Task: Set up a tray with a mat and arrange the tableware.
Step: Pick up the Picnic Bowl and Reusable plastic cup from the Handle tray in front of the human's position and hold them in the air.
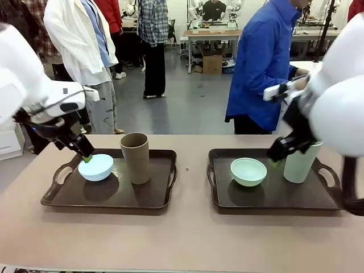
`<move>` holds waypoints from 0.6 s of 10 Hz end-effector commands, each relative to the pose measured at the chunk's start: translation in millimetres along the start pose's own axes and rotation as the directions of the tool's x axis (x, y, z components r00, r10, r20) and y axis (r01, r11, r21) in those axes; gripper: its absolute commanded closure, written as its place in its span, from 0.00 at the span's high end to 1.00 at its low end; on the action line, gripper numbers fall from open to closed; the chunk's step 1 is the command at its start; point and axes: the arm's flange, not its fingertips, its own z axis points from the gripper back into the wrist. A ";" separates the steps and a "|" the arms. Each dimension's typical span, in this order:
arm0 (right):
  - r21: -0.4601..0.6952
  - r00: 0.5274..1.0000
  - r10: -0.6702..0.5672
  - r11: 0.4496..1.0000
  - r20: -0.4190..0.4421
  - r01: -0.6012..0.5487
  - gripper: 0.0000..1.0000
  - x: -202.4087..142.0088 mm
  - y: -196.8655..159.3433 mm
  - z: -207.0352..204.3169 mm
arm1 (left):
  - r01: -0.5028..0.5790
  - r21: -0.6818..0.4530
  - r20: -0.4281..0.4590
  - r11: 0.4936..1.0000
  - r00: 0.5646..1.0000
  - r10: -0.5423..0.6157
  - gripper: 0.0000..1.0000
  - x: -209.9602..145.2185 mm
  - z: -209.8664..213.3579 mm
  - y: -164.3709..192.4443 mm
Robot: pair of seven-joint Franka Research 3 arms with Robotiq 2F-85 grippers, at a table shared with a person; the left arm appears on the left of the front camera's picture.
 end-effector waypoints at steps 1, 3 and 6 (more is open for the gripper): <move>0.021 0.994 -0.111 0.994 0.001 0.111 1.00 -22.6 -29.5 36.8 | -0.084 -0.078 -0.032 0.993 0.996 0.082 1.00 5.9 22.4 -10.1; 0.211 0.975 -0.221 0.953 -0.009 0.218 1.00 -40.6 -75.6 32.4 | -0.161 -0.236 -0.027 0.958 0.987 0.159 1.00 10.9 31.2 8.4; 0.490 0.922 -0.385 0.812 0.040 0.317 1.00 -76.0 -140.0 22.1 | -0.250 -0.524 0.023 0.814 0.952 0.307 1.00 -0.2 54.7 56.6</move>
